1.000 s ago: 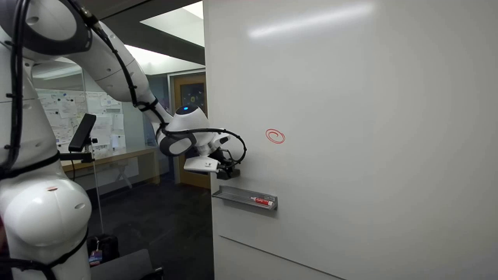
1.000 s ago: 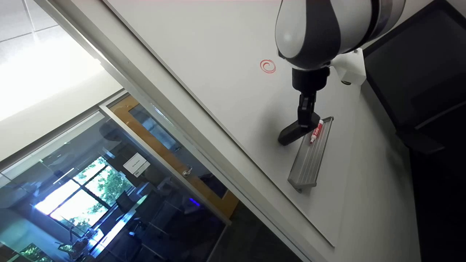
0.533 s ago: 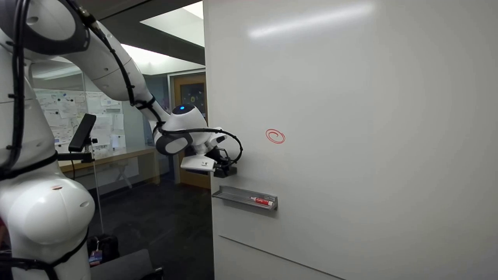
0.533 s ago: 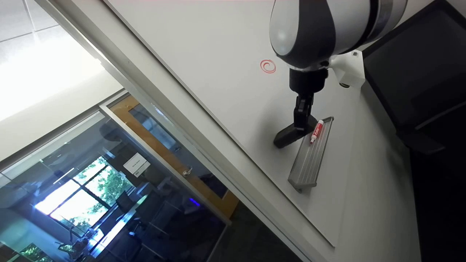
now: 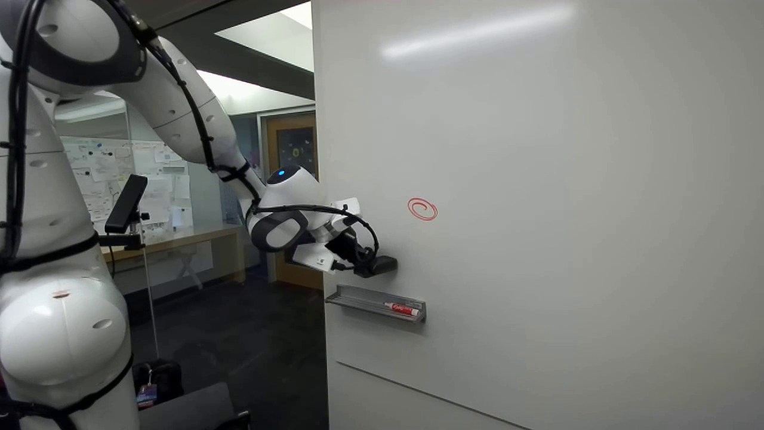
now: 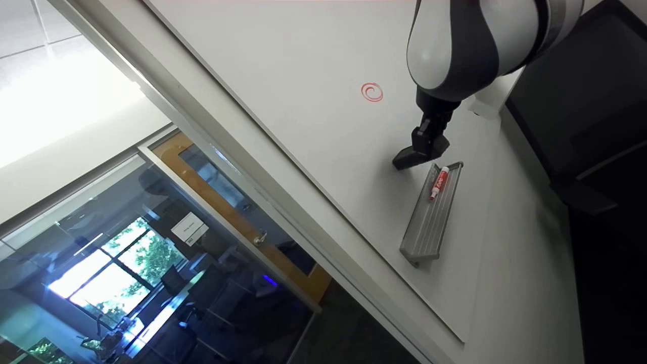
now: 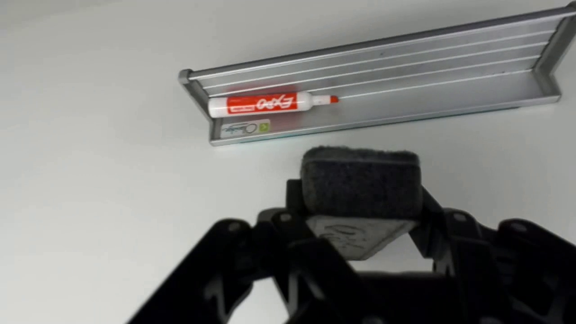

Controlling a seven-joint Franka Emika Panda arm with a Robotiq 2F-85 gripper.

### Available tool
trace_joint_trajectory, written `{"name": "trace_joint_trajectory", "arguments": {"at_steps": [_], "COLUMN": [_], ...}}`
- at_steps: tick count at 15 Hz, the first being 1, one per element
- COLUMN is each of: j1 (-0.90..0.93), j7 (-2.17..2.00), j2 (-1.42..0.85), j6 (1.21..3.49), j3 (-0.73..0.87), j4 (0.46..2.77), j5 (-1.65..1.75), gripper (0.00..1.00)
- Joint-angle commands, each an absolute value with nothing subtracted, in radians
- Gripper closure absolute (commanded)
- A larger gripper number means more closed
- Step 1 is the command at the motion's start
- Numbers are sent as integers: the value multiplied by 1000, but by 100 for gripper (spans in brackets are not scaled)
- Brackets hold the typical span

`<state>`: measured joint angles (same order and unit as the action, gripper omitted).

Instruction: Use the duster to clean the whiteboard

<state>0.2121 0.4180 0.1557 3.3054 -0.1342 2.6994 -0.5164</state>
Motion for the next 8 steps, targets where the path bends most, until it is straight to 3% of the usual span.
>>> {"name": "trace_joint_trajectory", "arguments": {"at_steps": [1, 8], "j1": [136, 99], "j7": [287, 118], "j2": [174, 176], "j6": [3338, 3428], "j3": [-148, -164], "j4": [2683, 2650], "j5": [-520, -688], "gripper": [68, 68]}}
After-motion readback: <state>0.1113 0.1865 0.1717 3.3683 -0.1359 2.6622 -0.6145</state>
